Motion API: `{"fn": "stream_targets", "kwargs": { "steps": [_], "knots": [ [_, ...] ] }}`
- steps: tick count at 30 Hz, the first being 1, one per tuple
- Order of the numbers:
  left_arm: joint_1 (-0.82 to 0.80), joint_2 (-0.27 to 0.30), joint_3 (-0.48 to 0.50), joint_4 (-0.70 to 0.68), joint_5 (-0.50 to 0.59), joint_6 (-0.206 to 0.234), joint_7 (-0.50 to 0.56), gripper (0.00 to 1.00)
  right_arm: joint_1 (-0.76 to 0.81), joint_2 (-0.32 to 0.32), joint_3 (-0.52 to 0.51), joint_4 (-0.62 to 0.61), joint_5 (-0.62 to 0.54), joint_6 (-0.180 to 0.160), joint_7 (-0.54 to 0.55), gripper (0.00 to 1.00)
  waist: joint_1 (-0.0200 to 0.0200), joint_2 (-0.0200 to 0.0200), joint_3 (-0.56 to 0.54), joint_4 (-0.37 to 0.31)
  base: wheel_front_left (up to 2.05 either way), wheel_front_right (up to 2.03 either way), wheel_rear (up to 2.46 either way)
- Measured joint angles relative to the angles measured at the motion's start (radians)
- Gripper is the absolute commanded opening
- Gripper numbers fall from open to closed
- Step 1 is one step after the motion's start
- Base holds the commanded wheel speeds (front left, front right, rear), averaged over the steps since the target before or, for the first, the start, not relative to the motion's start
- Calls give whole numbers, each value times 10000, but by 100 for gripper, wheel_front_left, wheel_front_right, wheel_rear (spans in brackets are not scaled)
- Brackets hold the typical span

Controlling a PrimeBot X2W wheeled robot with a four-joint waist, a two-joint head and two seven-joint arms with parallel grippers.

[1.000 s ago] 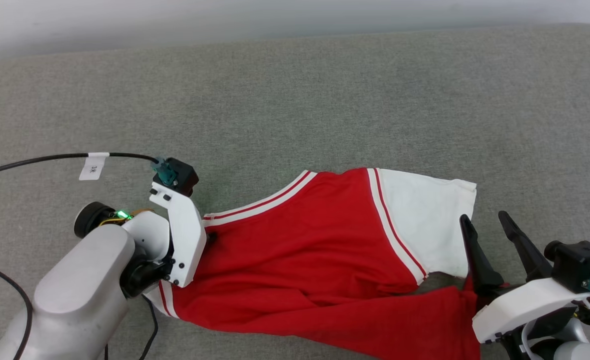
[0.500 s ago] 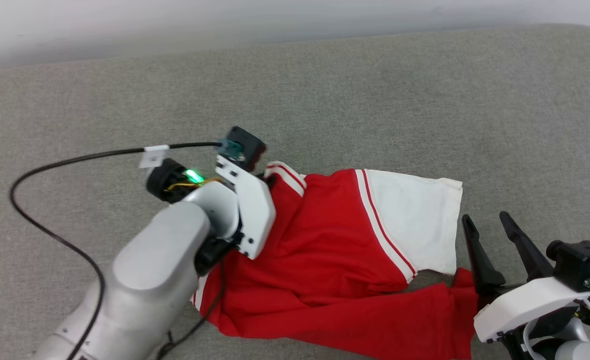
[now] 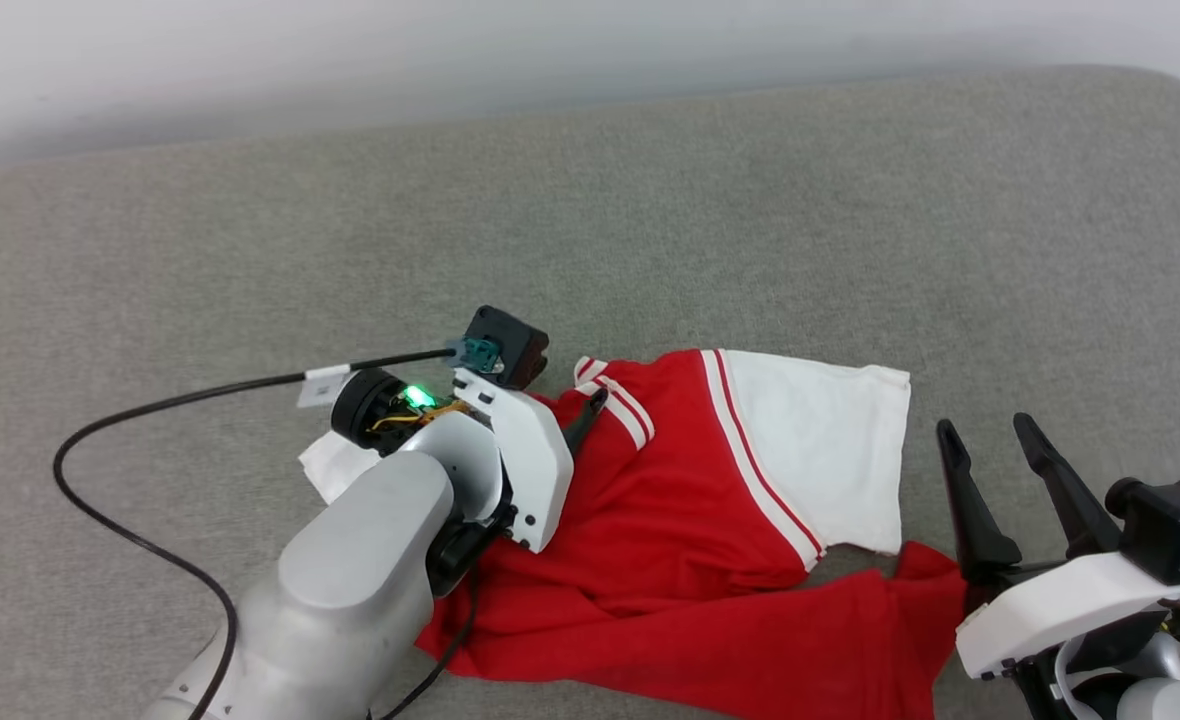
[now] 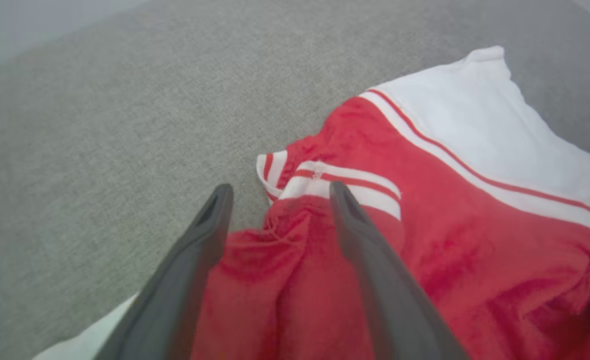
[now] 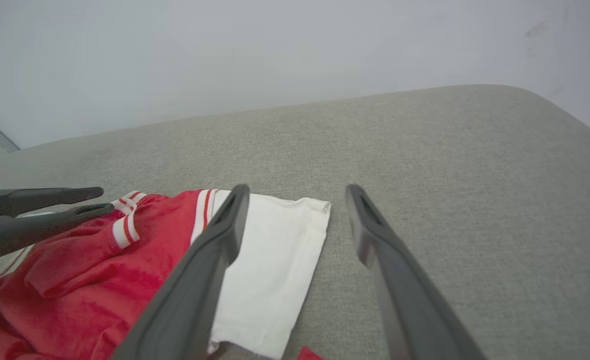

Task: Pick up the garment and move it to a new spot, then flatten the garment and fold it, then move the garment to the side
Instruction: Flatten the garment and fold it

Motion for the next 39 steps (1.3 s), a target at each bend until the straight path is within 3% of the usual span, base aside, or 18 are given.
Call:
{"fn": "stream_targets", "kwargs": {
  "steps": [7, 14, 24, 31, 39],
  "knots": [
    [713, 151, 533, -669, -92, 520, -1883, 100, 272, 4, -180, -79, -217, 0, 234, 100, -1, 0, -741, 443, 0, 0, 0],
    [2039, 702, 1331, -2080, -134, 1645, -3588, 100, 620, 4, -272, -268, -349, 0, 518, 100, 0, 0, -1515, 968, 0, 0, 0],
    [4700, 1735, 3150, -4932, 242, 3350, -4094, 100, 1072, 4, -341, -472, -385, 0, 782, 100, -1, 0, -2220, 1512, 0, 0, 0],
    [6120, 2065, 3684, -5896, 431, 3743, -4107, 100, 1140, 4, -355, -537, -426, 0, 869, 100, -1, 0, -2340, 1575, 0, 0, 0],
    [6297, 2157, 3737, -6203, 424, 3881, -4105, 100, 1167, 6, -690, -119, -144, 0, 1438, 100, -1, 0, -2278, 1476, 0, 0, 0]
  ]
}}
